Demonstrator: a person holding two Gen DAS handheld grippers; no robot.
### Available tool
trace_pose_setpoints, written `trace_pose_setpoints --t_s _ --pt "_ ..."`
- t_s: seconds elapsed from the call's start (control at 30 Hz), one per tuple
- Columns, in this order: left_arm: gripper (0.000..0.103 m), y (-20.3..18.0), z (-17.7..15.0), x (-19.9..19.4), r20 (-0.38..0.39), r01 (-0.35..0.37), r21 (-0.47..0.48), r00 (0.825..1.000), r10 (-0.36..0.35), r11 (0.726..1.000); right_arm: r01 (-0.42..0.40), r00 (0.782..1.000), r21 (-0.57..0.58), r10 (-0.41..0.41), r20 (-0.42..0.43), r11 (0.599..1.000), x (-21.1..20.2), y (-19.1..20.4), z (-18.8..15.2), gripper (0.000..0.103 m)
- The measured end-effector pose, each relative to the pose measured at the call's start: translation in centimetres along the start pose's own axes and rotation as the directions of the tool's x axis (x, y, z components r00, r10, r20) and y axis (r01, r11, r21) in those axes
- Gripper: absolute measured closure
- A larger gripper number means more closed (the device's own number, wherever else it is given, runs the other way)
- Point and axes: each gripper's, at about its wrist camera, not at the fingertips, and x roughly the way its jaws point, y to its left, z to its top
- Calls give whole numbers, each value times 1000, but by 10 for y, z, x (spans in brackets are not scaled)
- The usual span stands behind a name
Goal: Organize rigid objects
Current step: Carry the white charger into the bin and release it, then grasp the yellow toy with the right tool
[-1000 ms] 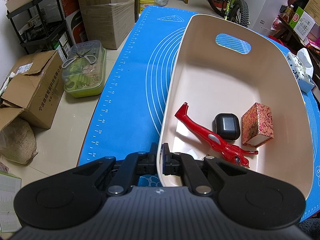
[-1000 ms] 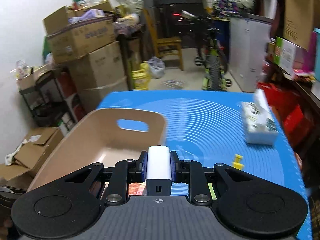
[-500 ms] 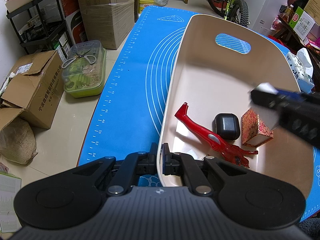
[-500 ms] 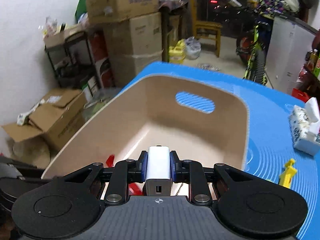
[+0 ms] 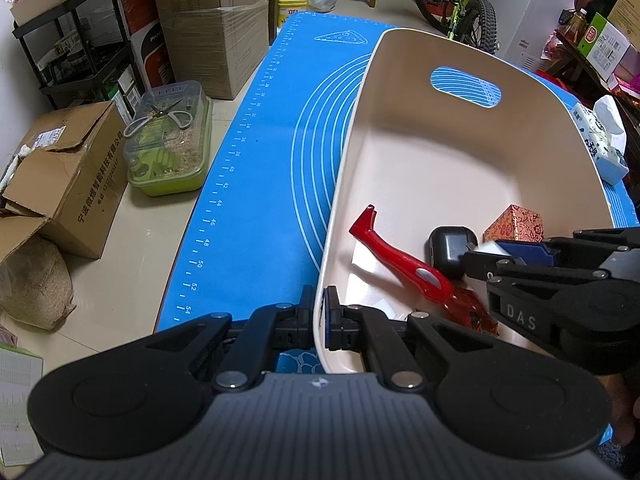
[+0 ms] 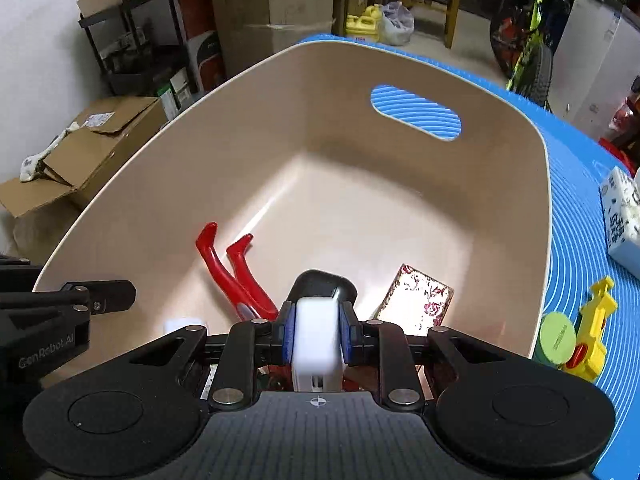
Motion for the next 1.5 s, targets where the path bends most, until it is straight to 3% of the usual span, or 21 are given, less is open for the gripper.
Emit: trace_pose_setpoints --t_s 0.07,0.13,0.33,0.57,0.73,1.07,1.5 --pt "97 1 0 0 -1 1 -2 1000 -1 1000 -13 999 4 13 31 1000 -7 -1 -2 51" --pt "97 0 0 0 0 -1 0 1000 1 1000 -26 998 16 25 64 1000 -15 -5 -3 46" --pt "97 0 0 1 -1 0 0 1000 0 1000 -43 982 74 29 186 996 -51 -31 -3 37" --pt "97 0 0 1 0 0 0 1000 0 1000 3 962 182 -53 269 983 -83 -86 -2 32" --pt "97 0 0 1 0 0 0 1000 0 1000 66 957 266 -136 256 962 -80 -129 -13 32" --pt "97 0 0 1 -1 1 -1 1000 -1 1000 203 956 390 -268 120 898 -32 -186 -44 31" --pt "97 0 0 1 -1 0 0 1000 0 1000 235 959 468 -282 32 852 10 -226 -62 32"
